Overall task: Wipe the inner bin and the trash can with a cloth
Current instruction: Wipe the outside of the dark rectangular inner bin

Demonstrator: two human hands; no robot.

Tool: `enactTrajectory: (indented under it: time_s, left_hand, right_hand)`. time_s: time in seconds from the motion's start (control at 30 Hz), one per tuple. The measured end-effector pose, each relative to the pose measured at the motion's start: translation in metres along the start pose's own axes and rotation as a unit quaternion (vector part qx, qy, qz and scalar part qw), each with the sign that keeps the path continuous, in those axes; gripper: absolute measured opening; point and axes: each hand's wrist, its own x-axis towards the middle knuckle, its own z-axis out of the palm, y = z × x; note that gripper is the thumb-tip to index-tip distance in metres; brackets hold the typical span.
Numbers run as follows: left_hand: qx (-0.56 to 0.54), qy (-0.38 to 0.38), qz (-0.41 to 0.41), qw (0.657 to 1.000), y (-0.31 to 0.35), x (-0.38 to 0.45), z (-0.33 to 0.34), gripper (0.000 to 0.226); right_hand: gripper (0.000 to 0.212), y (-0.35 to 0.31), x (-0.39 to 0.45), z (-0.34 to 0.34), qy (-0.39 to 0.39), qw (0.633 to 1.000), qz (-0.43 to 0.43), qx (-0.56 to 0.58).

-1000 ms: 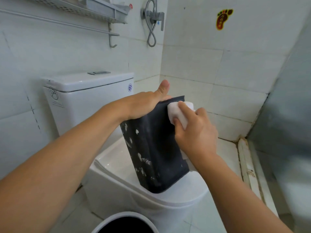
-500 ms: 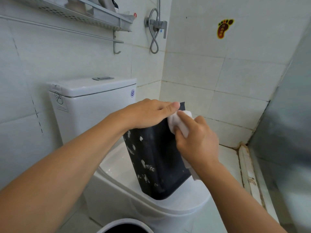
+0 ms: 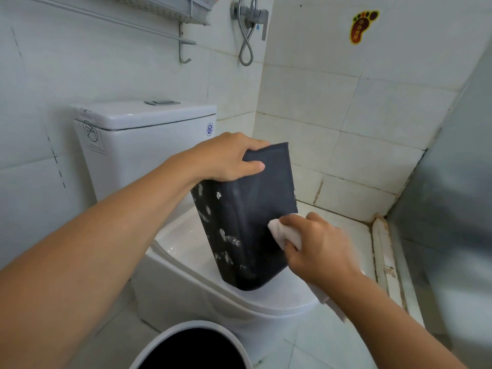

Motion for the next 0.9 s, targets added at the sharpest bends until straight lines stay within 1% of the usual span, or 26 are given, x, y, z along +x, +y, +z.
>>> enactTrajectory:
  time_s: [0.07,0.17,0.23,0.3,0.37,0.43,0.53,0.57,0.6,0.63,0.7,0.77,0.8,0.83,0.9]
  left_hand:
    - [-0.003,-0.001,-0.005,1.000,-0.002,0.001,0.000,0.060]
    - [0.004,-0.001,-0.004,1.000,0.000,0.001,-0.001,0.063]
    - [0.003,0.004,-0.009,1.000,-0.001,0.000,-0.001,0.063]
    - [-0.010,0.010,-0.015,1.000,-0.003,-0.001,-0.002,0.062]
    - [-0.025,0.016,-0.015,0.999,-0.004,-0.001,-0.002,0.060]
    - [-0.024,0.026,-0.020,0.999,-0.005,-0.002,-0.002,0.057]
    - [-0.016,0.044,-0.041,0.998,-0.010,-0.002,-0.001,0.053]
    - [-0.021,0.046,-0.042,0.998,-0.011,-0.002,0.000,0.053]
    - [-0.024,0.047,-0.041,0.998,-0.011,-0.001,0.000,0.053]
    - [-0.023,0.045,-0.038,0.998,-0.010,0.000,0.001,0.055]
    - [-0.013,0.045,-0.030,0.998,-0.008,0.001,0.001,0.056]
    - [-0.014,0.049,-0.033,0.998,-0.005,0.000,0.000,0.054]
    - [-0.012,0.052,-0.038,0.998,-0.004,-0.001,0.000,0.052]
    - [-0.008,0.057,-0.044,0.997,-0.003,-0.002,0.000,0.050]
    - [0.000,0.066,-0.044,0.997,-0.003,-0.003,0.000,0.047]
  right_hand:
    - [0.041,0.006,-0.006,0.001,-0.036,0.999,0.034,-0.010]
    - [0.039,0.005,-0.015,0.003,-0.053,0.997,0.050,0.000]
    - [0.038,0.010,-0.007,0.005,-0.037,0.996,0.082,0.020]
    - [0.033,0.017,0.005,0.006,0.008,0.993,0.112,0.026]
    - [0.033,0.017,0.010,0.010,0.042,0.992,0.115,0.014]
    - [0.038,0.007,0.003,0.014,0.056,0.996,0.076,0.001]
    - [0.045,-0.007,-0.026,0.020,0.062,0.995,-0.072,0.016]
    - [0.045,-0.007,-0.034,0.023,0.057,0.992,-0.112,0.015]
    - [0.043,-0.003,-0.039,0.025,0.052,0.991,-0.124,0.014]
    - [0.041,0.002,-0.039,0.026,0.050,0.993,-0.107,0.017]
    - [0.038,0.013,-0.028,0.030,0.051,0.999,-0.009,0.014]
    - [0.036,0.019,-0.015,0.032,0.032,0.996,0.082,0.004]
    - [0.035,0.018,-0.012,0.033,0.035,0.994,0.101,-0.002]
    - [0.034,0.014,-0.012,0.034,0.045,0.994,0.104,-0.002]
    - [0.032,-0.003,-0.023,0.033,0.063,0.996,0.059,0.012]
